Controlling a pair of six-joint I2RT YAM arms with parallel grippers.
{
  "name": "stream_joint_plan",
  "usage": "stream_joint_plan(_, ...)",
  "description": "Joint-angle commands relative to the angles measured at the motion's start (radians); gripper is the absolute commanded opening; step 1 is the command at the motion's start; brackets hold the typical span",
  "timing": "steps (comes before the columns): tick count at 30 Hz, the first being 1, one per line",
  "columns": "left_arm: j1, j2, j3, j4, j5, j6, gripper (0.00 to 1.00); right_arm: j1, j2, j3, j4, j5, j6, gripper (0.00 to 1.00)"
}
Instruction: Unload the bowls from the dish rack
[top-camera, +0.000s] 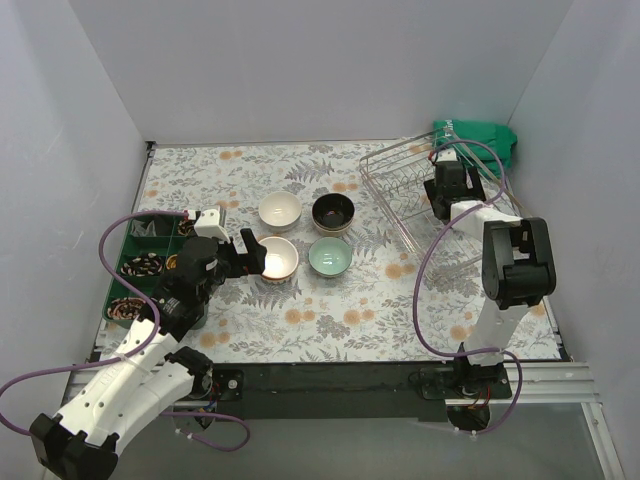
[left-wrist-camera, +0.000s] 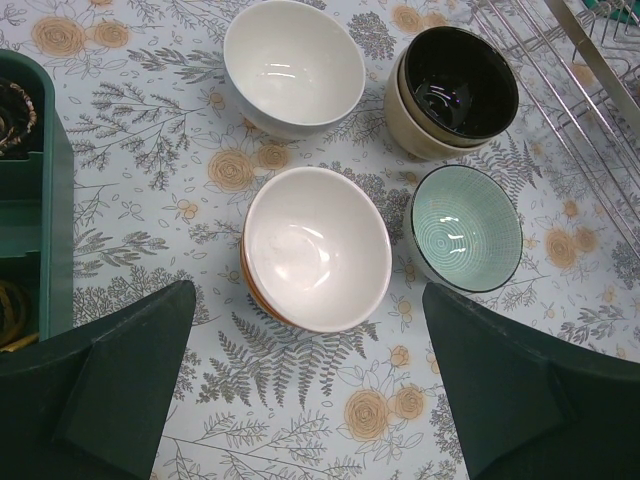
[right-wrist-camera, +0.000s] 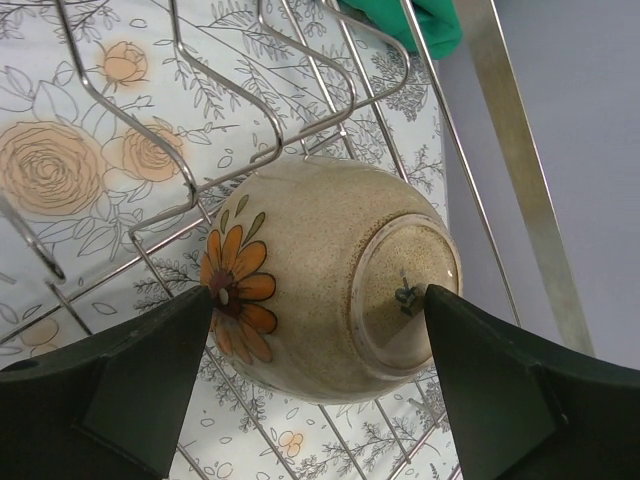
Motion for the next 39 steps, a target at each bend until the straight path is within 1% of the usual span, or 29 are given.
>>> stream_joint_plan(1, -0.003, -0.011, -0.008, 0.007, -0.015, 0.013, 0.98, 0.005, 0.032, -0.031, 0.065, 0.1, -0.01, 0.94)
stream_joint_plan(7, -0.005, -0.008, -0.008, 0.01, -0.014, 0.013, 0.98, 0.018, 0.04, -0.062, 0.065, 0.166, -0.003, 0.97)
stream_joint_plan(14, -0.005, -0.008, -0.008, 0.009, -0.012, 0.015, 0.98, 0.019, -0.009, -0.094, 0.009, 0.237, 0.085, 0.98)
stream_joint_plan(18, -0.003, -0.008, -0.008, 0.009, -0.01, 0.015, 0.98, 0.031, -0.04, -0.065, -0.008, 0.215, 0.079, 0.99)
stream_joint_plan(24, -0.005, -0.008, -0.009, 0.01, -0.01, 0.018, 0.98, 0.055, -0.035, -0.009, -0.012, 0.249, 0.053, 0.99)
stream_joint_plan(31, -0.005, -0.006, -0.011, 0.01, -0.01, 0.016, 0.98, 0.058, 0.003, 0.03, -0.015, 0.255, 0.042, 0.99)
stream_joint_plan(39, -0.005, -0.005, -0.011, 0.01, -0.01, 0.018, 0.98, 0.058, 0.071, 0.057, -0.064, 0.197, 0.046, 0.99)
